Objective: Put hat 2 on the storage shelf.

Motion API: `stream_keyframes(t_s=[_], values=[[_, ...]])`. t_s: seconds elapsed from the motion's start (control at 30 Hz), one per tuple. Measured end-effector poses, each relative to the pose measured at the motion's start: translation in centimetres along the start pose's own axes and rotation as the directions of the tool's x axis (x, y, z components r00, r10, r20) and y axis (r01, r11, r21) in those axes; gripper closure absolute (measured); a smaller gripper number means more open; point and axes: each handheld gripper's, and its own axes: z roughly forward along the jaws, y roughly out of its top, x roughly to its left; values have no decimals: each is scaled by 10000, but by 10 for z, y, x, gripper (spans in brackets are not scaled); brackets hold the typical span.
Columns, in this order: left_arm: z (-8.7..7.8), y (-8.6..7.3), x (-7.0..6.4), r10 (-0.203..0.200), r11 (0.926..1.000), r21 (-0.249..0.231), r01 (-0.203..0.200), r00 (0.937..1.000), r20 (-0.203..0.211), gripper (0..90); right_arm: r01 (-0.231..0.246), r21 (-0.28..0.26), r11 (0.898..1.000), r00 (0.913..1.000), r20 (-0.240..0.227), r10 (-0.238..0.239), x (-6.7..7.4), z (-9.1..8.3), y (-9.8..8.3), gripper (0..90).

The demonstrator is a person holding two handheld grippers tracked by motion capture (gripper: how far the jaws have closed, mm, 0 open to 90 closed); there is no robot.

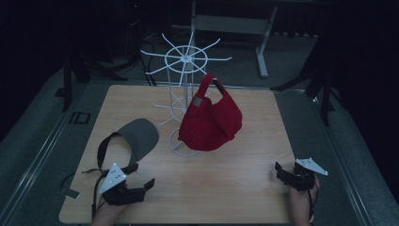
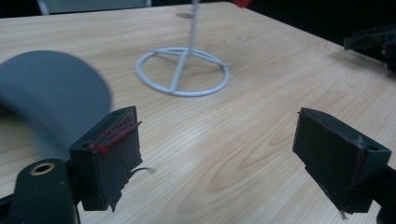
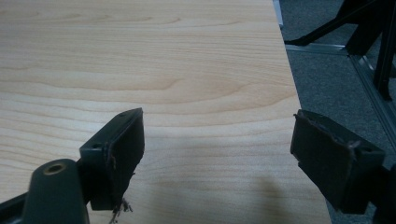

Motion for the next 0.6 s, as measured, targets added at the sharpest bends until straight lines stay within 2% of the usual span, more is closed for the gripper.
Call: stream_keyframes(t_s=[0.13, 0.27, 0.43, 0.5, 0.57, 0.6], values=[[-18, -9, 19, -143, 9999, 40, 146, 9973, -719, 155, 63, -37, 10000, 10000, -12, -63, 1, 0, 0, 173], [-34, -19, 38, -397, 9990, 150, 421, 9902, -1342, 156, 29, -73, 10000, 10000, -53, -29, 0, 0, 0, 173], [-49, -30, 59, -588, 9971, 348, 673, 9769, -2056, 156, 81, -114, 9999, 10000, -45, -81, 1, -1, 0, 173], [-53, -33, 66, -641, 9959, 471, 777, 9682, -2418, 156, 107, -117, 9999, 9999, -45, -108, 1, -1, 0, 174], [-55, -37, 72, -783, 9932, 604, 996, 9547, -2871, 157, 95, -103, 9999, 9999, -64, -96, 1, -1, 0, 174], [-55, -37, 72, -783, 9932, 604, 996, 9547, -2871, 164, 95, -103, 9999, 9999, -64, -96, 1, -1, 0, 174]])
